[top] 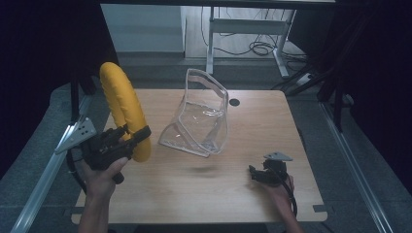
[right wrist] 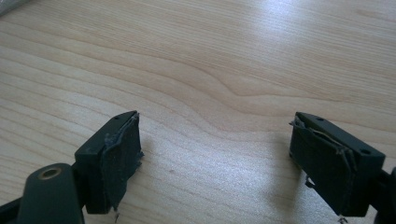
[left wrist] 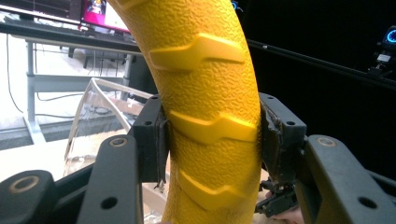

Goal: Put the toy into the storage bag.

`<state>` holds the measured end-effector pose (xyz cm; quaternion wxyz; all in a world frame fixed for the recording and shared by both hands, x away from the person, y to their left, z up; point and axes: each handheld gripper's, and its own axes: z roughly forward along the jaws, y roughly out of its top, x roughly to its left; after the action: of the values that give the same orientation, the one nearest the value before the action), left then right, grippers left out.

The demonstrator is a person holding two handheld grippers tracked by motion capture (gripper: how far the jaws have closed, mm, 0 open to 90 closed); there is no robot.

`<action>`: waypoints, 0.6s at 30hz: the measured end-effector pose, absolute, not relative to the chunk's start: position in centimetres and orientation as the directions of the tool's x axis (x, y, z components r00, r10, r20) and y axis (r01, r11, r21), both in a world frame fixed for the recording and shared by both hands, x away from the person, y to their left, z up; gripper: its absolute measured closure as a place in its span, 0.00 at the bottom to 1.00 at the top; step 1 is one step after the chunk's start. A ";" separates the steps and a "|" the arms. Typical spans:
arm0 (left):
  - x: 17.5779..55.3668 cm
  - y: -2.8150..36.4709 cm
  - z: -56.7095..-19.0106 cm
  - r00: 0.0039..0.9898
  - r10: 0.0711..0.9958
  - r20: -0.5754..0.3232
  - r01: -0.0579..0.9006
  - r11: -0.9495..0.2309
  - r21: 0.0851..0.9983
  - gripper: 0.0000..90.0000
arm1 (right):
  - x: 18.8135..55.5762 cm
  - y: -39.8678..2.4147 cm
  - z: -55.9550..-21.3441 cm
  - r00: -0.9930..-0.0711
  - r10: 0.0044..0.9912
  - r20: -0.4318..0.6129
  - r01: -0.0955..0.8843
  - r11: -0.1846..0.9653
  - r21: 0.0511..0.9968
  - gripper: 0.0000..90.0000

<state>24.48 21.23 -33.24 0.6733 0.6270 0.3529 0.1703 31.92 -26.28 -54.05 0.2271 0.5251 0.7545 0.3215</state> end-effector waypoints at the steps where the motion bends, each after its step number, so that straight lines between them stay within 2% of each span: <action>1: 24.5 21.1 -33.1 0.695 0.672 -0.258 0.209 0.154 0.966 0.56 | 31.9 -26.3 -54.0 -0.345 0.939 -0.005 0.646 0.241 0.724 0.19; 18: 25.7 19.9 -31.3 0.696 0.674 -0.246 0.177 0.172 0.969 0.56 | 31.9 -26.3 -54.1 -0.347 0.938 -0.008 0.645 0.245 0.724 0.19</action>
<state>25.73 19.93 -31.32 0.6834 0.6174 0.3445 0.1819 31.93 -26.30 -54.06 0.2281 0.5237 0.7554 0.3211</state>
